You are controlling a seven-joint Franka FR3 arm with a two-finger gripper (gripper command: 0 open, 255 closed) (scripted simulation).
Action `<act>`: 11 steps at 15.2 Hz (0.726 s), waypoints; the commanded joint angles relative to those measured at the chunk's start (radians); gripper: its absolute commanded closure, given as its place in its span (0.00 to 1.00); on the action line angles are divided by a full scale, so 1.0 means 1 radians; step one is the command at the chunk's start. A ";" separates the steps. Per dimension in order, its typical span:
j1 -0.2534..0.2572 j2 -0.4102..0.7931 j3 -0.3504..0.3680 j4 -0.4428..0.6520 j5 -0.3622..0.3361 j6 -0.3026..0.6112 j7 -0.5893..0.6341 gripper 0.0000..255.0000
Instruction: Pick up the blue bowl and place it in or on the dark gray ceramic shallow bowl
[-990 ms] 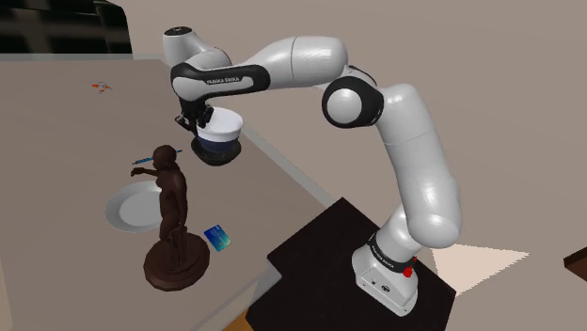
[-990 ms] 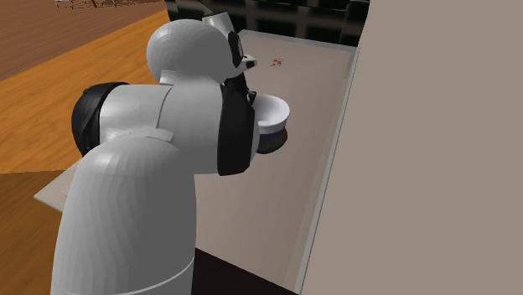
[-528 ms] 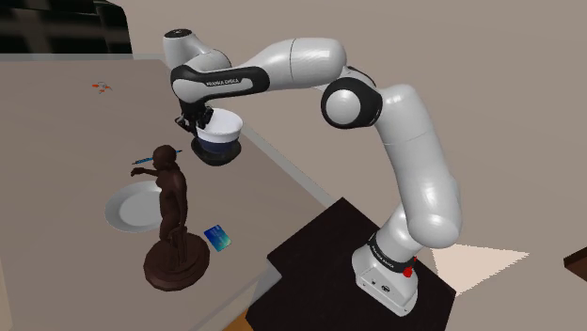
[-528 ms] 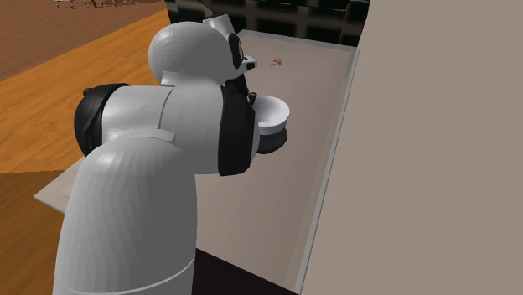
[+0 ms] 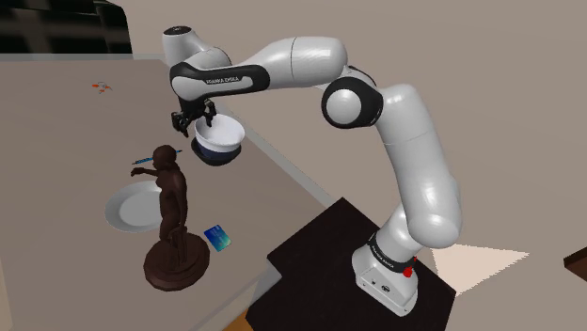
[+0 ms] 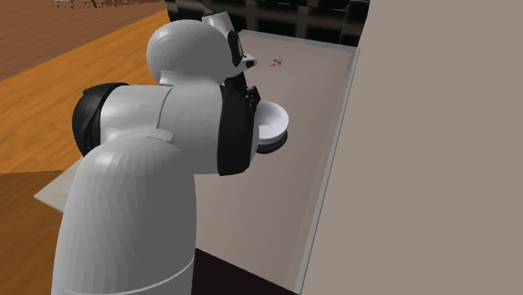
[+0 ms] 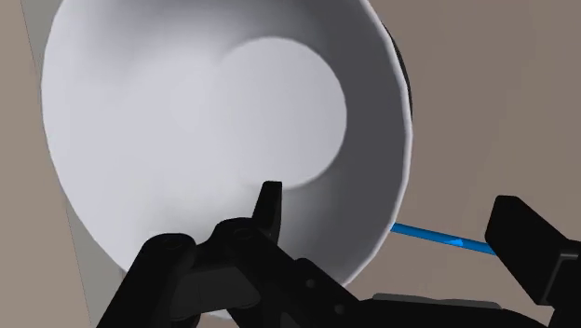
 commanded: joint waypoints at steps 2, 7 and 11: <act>0.010 -0.021 0.005 0.047 0.007 -0.068 -0.007 0.00; 0.014 -0.026 0.006 0.065 0.008 -0.091 -0.009 0.00; 0.014 -0.026 0.006 0.065 0.008 -0.091 -0.009 0.00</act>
